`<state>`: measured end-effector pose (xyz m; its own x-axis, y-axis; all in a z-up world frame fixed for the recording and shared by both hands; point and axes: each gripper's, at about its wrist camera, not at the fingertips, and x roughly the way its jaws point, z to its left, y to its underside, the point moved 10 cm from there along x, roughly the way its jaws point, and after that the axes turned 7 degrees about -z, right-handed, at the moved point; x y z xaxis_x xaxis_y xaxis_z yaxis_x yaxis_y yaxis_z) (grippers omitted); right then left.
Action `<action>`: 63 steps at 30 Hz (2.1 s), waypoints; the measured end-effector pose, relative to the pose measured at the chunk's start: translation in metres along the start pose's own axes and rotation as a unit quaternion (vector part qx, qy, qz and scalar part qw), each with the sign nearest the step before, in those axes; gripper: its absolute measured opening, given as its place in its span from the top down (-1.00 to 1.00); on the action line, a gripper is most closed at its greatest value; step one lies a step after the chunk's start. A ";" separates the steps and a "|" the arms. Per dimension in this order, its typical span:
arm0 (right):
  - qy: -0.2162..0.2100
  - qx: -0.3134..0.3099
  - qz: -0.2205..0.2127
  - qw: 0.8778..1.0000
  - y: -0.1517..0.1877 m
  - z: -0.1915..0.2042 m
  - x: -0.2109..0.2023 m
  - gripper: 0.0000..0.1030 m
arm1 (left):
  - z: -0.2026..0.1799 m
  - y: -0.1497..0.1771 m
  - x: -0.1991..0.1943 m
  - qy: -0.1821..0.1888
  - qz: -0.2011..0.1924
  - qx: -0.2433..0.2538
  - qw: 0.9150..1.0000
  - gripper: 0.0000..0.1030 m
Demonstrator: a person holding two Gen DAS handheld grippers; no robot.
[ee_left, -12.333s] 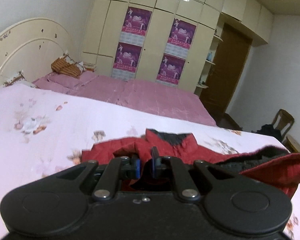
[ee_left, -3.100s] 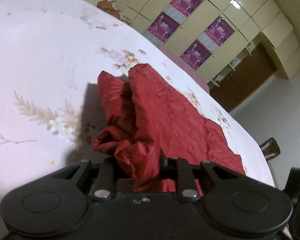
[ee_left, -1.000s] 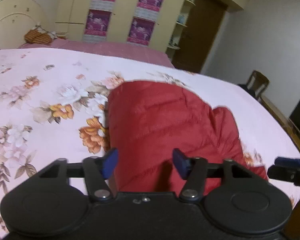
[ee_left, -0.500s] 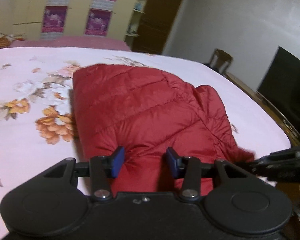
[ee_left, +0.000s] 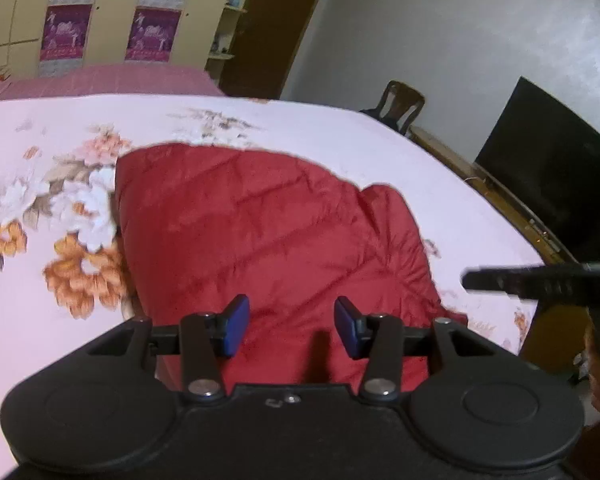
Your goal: Fold large clothes
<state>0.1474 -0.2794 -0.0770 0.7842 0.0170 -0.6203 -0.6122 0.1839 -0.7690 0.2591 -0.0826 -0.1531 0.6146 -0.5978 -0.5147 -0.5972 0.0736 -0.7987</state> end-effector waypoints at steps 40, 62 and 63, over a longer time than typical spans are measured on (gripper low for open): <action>-0.044 -0.023 0.018 0.999 -0.020 -0.006 0.199 0.49 | 0.059 -0.027 0.112 -0.164 0.028 0.003 0.986 0.03; -0.094 -0.083 -0.007 0.992 0.022 0.012 0.055 0.48 | 0.007 0.000 0.016 -0.120 0.023 0.033 0.992 -0.10; -0.097 -0.086 -0.002 0.992 0.028 0.013 0.051 0.48 | 0.006 0.004 0.013 -0.117 0.027 0.034 0.992 -0.10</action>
<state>0.1719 -0.2610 -0.1279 0.7815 0.2079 -0.5882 -0.6039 0.0153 -0.7969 0.2675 -0.0855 -0.1649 0.6906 -0.3896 -0.6094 -0.6017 0.1581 -0.7829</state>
